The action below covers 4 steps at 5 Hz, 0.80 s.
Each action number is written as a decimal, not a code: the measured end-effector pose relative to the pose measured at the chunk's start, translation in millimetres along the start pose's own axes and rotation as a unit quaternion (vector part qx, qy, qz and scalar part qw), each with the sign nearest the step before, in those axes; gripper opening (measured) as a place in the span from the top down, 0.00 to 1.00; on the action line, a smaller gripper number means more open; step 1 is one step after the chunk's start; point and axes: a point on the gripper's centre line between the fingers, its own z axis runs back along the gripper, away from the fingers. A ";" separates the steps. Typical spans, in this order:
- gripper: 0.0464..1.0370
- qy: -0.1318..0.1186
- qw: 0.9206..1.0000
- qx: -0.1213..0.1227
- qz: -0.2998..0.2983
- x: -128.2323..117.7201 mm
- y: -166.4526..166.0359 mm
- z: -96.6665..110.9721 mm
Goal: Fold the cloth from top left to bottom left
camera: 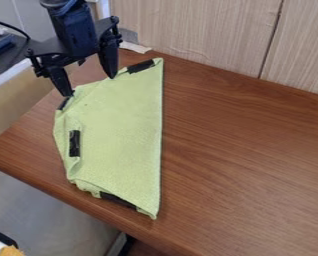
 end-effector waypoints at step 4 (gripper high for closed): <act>0.04 -0.067 0.998 0.004 0.022 -43.1 59.0 -21.7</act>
